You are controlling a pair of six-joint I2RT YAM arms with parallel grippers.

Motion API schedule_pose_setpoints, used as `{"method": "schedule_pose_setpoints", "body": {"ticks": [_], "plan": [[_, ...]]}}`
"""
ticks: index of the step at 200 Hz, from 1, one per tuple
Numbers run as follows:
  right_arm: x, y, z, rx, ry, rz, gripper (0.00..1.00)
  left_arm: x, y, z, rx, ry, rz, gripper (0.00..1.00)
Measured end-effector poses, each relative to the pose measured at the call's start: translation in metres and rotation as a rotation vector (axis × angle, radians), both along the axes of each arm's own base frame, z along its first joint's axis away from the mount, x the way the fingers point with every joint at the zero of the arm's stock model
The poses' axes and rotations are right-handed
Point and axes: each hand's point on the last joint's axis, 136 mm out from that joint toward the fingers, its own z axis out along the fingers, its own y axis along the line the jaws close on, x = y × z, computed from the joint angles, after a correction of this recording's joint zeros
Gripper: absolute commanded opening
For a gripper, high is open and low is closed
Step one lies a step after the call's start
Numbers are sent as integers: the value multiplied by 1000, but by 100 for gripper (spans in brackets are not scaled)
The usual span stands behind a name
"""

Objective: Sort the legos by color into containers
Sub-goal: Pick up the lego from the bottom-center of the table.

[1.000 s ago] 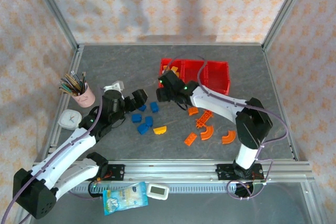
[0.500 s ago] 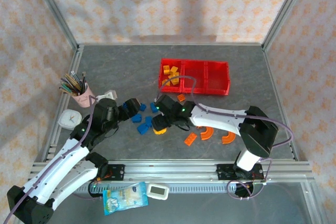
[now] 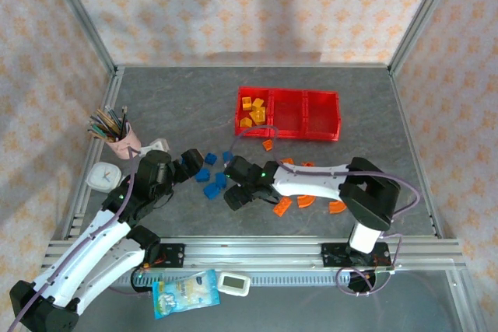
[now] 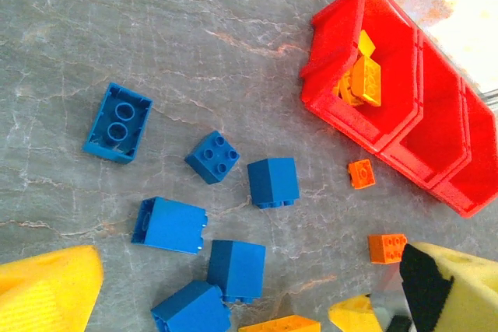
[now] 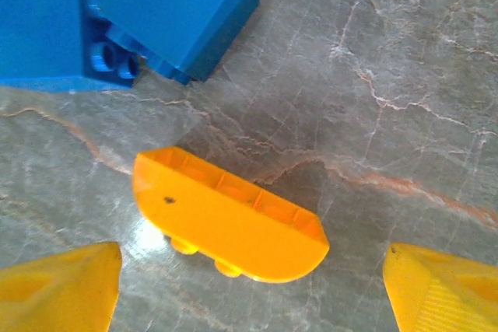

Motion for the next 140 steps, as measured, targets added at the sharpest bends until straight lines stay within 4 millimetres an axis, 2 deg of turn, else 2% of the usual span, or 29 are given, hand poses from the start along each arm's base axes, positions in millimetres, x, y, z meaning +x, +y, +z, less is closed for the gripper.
{"method": "schedule_pose_setpoints", "body": {"ticks": [39,92,140], "plan": [[10,4,-10,-39,-26,-1,83,0,1,0,0,-1,8,99],[30,15,-9,-55,-75,-39,67,0,1,0,-1,-1,10,99],[30,14,-15,-65,-59,-31,60,0,1,0,-1,-1,10,99]]}}
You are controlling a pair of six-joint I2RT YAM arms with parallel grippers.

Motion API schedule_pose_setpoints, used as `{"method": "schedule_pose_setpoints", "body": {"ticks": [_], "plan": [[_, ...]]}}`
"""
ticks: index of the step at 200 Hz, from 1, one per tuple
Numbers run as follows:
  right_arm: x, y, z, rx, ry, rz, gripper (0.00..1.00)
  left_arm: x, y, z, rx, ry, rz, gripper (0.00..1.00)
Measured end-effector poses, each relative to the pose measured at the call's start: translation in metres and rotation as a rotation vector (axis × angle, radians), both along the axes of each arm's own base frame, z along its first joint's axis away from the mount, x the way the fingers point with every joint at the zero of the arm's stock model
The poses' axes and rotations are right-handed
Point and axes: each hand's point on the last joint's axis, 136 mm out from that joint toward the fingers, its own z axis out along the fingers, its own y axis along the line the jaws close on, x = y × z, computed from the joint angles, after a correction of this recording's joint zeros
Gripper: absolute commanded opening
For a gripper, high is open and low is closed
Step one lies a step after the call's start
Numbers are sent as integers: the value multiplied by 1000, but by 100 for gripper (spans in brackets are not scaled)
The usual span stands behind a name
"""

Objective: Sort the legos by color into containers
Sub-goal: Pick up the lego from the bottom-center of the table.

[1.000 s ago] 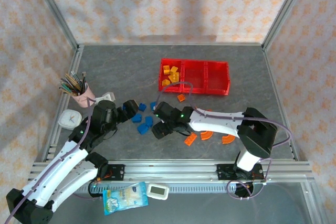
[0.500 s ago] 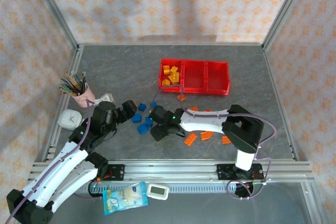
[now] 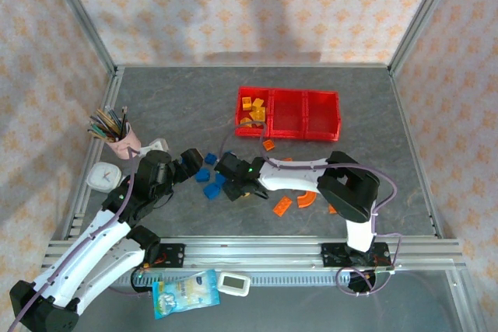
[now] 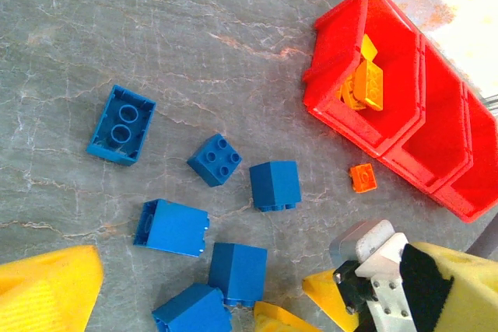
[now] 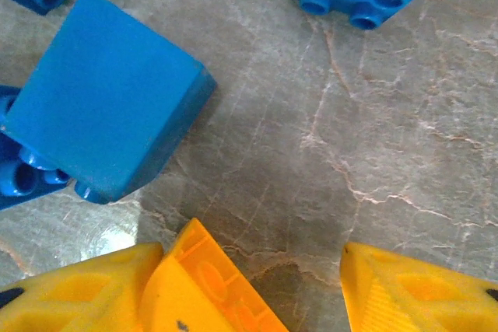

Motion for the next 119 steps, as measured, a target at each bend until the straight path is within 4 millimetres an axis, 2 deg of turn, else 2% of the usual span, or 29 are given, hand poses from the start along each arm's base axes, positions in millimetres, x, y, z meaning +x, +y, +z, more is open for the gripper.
{"method": "schedule_pose_setpoints", "body": {"ticks": [44,119], "plan": [[-11,5,-1,4,29,41,55,0,0,-1,0,2,0,99],[-11,-2,-3,-26,24,35,32,0,0,0,-1,-2,0,99]]}}
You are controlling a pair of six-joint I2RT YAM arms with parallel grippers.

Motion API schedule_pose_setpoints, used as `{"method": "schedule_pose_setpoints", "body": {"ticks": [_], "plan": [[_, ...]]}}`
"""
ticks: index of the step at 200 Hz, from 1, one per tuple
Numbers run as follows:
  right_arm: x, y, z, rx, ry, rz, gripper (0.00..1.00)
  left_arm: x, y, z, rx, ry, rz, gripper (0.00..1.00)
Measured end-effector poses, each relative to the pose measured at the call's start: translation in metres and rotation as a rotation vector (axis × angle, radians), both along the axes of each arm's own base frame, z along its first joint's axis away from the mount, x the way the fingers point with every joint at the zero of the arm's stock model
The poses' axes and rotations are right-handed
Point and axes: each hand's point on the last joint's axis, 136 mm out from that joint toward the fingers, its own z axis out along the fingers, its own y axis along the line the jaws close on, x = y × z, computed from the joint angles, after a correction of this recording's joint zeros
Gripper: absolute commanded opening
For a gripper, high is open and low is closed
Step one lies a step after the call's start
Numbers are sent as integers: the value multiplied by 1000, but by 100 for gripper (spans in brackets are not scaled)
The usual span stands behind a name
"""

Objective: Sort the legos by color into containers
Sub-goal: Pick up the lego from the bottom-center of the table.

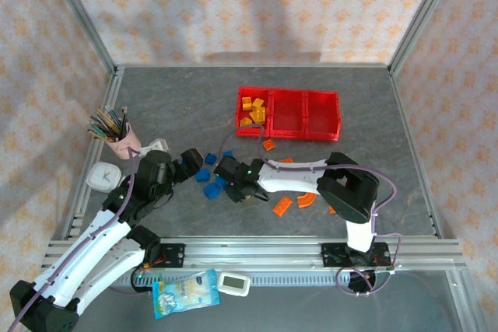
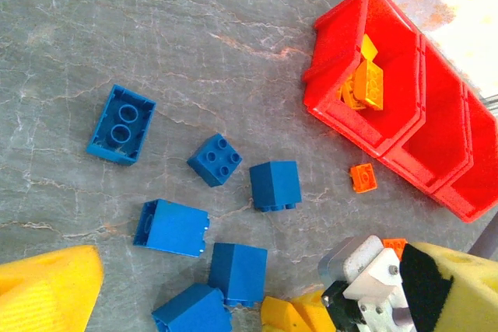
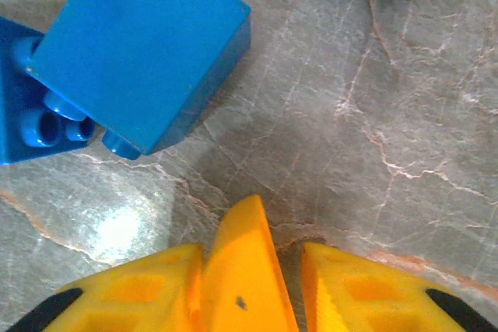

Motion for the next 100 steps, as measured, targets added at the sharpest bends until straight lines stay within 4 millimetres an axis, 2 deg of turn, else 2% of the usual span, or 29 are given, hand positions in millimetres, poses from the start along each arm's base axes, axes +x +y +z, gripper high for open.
{"method": "schedule_pose_setpoints", "body": {"ticks": [36,71,87,100], "plan": [[1,-1,0,-6,-7,-6,24,0,0,0,-1,-2,0,99],[4,-5,3,-1,-3,-32,22,1,-1,1,-3,-5,0,99],[12,-7,12,15,-3,-60,22,3,-1,0,-2,-4,0,99],[26,-6,27,55,-10,-100,22,5,-2,1,-3,-7,-1,99]]}}
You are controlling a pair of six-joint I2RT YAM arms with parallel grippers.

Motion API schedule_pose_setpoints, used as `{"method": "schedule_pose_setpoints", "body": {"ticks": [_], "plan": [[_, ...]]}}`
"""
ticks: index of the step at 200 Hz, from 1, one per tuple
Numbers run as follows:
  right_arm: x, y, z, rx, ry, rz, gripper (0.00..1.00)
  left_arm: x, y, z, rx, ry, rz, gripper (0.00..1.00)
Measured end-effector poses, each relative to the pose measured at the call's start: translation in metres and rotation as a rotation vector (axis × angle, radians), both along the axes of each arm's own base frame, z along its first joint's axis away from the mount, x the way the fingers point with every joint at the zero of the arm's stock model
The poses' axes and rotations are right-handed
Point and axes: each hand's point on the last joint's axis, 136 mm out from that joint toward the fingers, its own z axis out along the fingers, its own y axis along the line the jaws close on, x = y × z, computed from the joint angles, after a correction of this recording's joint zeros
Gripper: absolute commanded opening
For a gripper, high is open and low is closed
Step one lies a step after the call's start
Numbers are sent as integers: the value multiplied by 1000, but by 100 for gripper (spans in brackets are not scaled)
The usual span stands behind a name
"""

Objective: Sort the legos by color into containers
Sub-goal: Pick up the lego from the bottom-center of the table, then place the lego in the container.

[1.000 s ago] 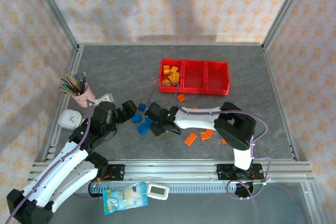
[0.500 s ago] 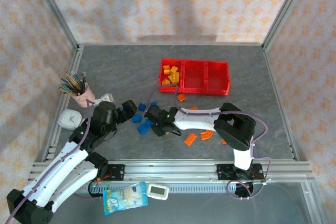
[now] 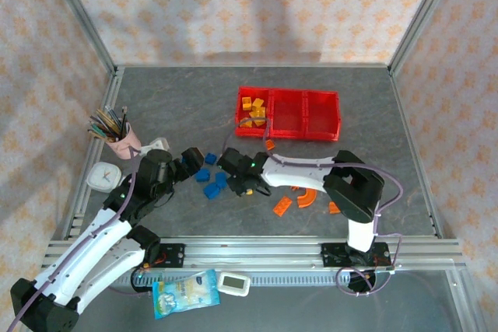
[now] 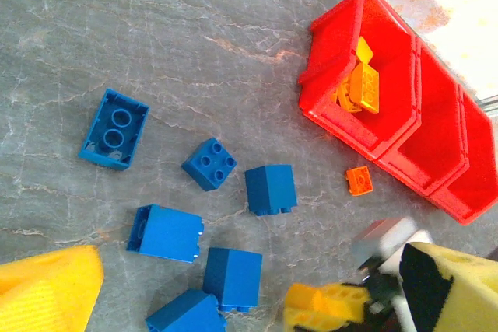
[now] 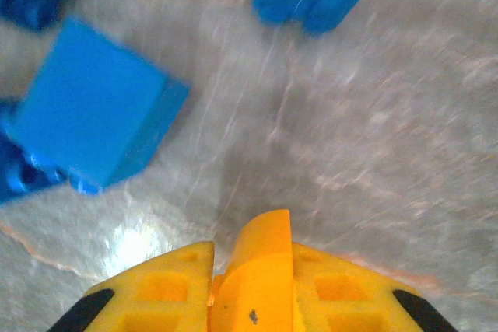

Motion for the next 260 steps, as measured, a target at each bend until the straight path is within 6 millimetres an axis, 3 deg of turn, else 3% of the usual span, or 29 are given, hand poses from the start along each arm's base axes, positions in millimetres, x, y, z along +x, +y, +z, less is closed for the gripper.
{"method": "schedule_pose_setpoints", "body": {"ticks": [35,69,102,133,166,202,227,260], "plan": [[62,4,63,164,-75,-141,22,11,-7,5,7,-7,-17,99],[130,-13,106,266,-147,-297,22,28,-19,19,-13,-49,-43,99],[188,-26,115,272,-211,-412,22,45,-28,29,-31,-88,-54,99],[226,-30,99,248,-231,-466,21,57,-36,34,-39,-108,-70,99],[251,-38,74,212,-227,-507,22,63,-40,34,-35,-112,-77,99],[270,-36,67,218,-233,-519,34,64,-40,38,-29,-124,-81,99],[272,-32,73,230,-238,-509,46,66,-39,40,-25,-130,-80,99],[264,-32,75,240,-220,-489,51,66,-39,44,-25,-137,-82,99]]}}
